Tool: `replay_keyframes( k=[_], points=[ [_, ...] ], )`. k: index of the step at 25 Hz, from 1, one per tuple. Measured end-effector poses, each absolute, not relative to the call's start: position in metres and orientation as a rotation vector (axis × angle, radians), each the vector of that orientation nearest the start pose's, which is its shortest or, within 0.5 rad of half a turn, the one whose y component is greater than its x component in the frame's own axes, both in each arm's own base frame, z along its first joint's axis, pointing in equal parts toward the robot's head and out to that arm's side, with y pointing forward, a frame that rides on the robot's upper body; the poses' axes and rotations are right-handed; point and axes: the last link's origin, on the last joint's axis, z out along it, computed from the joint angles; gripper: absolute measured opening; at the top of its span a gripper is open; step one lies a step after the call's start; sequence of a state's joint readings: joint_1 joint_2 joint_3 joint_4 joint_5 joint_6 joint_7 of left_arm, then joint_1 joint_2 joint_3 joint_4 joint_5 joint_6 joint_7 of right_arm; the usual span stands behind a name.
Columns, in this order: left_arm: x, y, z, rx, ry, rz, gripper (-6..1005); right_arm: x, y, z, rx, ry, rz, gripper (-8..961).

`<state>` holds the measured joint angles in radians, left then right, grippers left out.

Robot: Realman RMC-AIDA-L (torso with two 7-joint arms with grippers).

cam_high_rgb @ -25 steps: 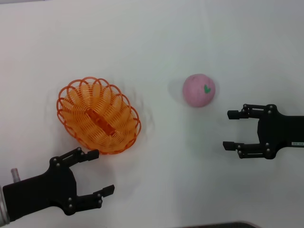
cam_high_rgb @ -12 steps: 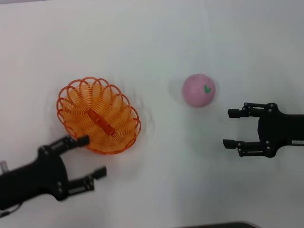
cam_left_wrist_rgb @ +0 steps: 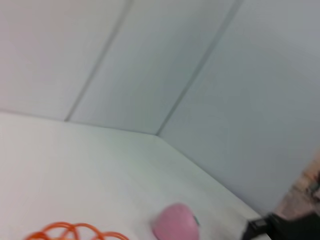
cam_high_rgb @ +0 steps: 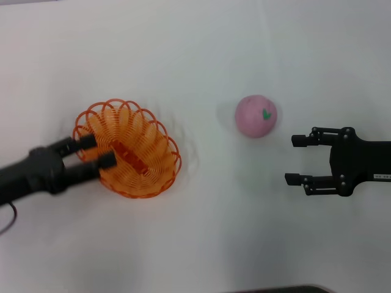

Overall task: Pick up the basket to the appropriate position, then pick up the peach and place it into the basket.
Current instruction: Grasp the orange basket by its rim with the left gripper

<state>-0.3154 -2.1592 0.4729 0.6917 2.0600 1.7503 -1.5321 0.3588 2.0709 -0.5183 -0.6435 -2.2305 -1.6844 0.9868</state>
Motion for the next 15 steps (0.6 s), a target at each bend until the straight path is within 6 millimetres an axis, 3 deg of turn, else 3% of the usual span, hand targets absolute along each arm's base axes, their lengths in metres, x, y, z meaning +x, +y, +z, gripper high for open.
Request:
replay_keyframes(
  k=[7,11,15],
  points=[
    [-0.296,0.285,0.023,-2.352,-1.391,-1.005,872,0.330,0.255,0.004,-2.788,0.403,0.518,797],
    [-0.298,0.307,0.032,-2.283,-1.553,-0.869,873,0.330,0.255,0.004,-2.791,0.403,0.516,797],
    [-0.289,0.321,0.033,-2.317,-1.533,-0.729,873,0.330,0.255,0.004,-2.791,0.407,0.516,797]
  ],
)
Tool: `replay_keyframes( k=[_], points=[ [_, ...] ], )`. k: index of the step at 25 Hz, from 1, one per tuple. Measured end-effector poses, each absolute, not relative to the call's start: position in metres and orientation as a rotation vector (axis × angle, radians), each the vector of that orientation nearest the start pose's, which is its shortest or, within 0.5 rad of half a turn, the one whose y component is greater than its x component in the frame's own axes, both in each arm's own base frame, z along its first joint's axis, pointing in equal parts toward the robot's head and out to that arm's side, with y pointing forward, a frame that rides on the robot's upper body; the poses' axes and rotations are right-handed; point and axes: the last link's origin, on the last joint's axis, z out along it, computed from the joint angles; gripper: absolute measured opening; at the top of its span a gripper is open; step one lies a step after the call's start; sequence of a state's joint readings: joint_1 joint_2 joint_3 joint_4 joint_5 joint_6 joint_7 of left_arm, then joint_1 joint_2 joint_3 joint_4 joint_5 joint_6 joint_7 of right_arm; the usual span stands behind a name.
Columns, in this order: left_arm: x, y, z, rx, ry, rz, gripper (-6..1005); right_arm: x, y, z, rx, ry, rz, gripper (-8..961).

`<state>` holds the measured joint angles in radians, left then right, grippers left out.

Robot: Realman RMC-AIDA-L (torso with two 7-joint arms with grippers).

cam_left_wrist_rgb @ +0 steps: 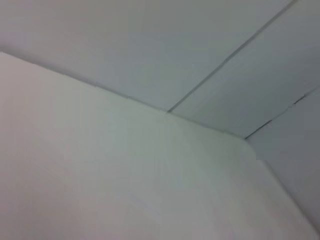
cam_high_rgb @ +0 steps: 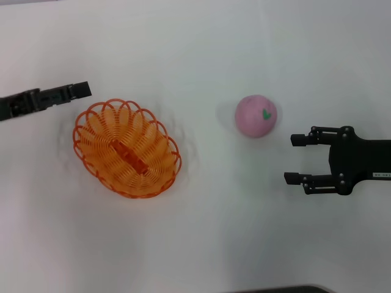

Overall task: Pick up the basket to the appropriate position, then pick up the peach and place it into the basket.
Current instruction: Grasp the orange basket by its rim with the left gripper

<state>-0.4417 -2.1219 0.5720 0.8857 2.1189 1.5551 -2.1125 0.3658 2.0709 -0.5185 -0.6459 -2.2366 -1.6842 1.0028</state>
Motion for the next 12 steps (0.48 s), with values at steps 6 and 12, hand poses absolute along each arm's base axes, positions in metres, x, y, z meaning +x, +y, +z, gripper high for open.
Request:
replay_keyframes(
  k=[6,12],
  points=[
    [-0.276,0.340,0.028,-2.344,-1.383,-0.404,872,0.329,0.257,0.004,-2.795,0.403,0.515,797],
    [-0.256,0.352,0.022,-2.403,-1.212,-0.177,872,0.328,0.258,0.005,-2.795,0.400,0.516,797]
  ],
)
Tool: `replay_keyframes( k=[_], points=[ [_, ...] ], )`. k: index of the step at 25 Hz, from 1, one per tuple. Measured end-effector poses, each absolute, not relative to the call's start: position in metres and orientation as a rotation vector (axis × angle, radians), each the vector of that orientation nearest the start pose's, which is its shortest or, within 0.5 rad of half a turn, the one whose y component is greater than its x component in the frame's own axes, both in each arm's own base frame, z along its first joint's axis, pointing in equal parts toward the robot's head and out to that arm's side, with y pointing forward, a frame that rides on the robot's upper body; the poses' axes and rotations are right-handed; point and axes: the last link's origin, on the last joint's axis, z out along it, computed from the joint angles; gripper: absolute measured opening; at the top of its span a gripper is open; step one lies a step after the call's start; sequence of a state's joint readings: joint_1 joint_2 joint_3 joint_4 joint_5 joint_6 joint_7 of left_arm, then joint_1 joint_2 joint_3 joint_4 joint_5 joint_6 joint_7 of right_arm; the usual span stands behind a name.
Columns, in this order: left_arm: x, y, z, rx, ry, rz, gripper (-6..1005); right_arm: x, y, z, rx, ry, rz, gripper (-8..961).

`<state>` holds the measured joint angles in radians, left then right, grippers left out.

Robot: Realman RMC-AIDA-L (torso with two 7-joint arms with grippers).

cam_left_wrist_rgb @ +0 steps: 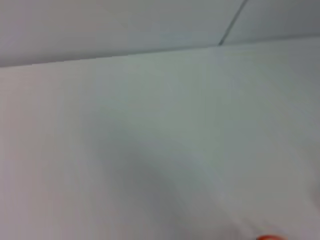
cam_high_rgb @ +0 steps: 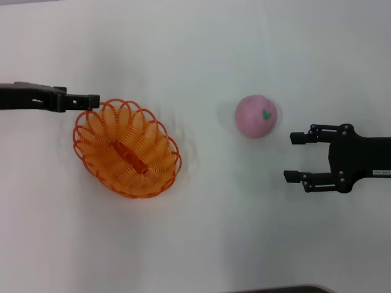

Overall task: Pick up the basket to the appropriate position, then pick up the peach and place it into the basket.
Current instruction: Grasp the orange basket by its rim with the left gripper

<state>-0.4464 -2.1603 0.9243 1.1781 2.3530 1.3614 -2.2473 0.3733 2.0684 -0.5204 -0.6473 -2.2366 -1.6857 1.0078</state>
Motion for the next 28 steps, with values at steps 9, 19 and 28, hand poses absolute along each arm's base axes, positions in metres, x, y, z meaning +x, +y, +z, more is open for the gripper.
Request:
replay_keyframes(
  k=[9,19,28],
  points=[
    [-0.233,0.369,0.004,-2.472,-0.979,0.261,870,0.327,0.259,0.006,-2.803,0.391,0.513,798],
    [-0.227,0.368,-0.014,-2.552,-0.863,0.465,815,0.327,0.260,0.005,-2.803,0.389,0.510,798],
    [-0.222,0.369,-0.016,-2.565,-0.835,0.462,792,0.327,0.260,0.005,-2.806,0.386,0.510,798]
  ],
)
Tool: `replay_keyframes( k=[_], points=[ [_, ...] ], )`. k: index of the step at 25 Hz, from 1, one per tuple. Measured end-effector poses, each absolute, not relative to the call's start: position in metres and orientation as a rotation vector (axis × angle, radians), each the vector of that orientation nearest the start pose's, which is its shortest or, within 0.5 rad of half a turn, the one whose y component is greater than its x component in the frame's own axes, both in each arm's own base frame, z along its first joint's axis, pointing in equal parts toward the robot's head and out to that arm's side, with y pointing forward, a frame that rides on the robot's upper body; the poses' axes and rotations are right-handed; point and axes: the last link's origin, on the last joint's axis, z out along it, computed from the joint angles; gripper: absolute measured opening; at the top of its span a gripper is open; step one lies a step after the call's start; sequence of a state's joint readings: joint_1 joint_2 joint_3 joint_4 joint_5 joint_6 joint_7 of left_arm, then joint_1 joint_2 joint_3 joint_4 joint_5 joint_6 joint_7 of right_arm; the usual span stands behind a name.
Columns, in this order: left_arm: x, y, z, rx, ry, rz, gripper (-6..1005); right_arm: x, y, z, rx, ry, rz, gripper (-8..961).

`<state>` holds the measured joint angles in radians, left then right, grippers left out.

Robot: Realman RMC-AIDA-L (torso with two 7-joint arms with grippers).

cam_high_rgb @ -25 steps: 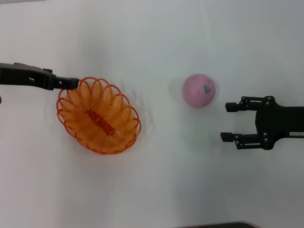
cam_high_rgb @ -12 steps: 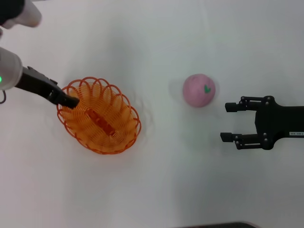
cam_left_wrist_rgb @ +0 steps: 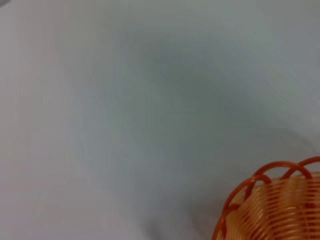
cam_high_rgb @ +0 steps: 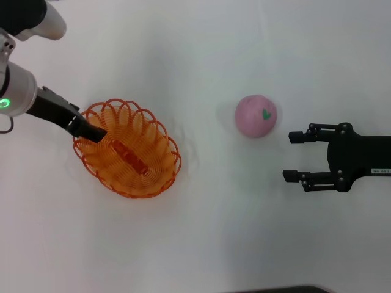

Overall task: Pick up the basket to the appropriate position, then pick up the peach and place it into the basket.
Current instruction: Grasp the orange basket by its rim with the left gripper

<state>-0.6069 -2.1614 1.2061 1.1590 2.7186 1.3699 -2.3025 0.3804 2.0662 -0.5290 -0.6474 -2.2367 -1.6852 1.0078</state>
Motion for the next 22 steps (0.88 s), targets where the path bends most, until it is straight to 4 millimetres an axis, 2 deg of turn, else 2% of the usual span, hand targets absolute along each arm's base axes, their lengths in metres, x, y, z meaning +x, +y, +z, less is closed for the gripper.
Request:
replay_keyframes(
  k=[11,22],
  points=[
    [-0.2128,0.3705,-0.0234,-2.589,-0.790,0.486,773,0.3260,0.2601,0.0035,-2.810,0.389,0.510,797],
    [-0.2116,0.3734,-0.0209,-2.572,-0.783,0.472,361,0.3256,0.2601,0.0029,-2.810,0.389,0.512,798]
  ],
)
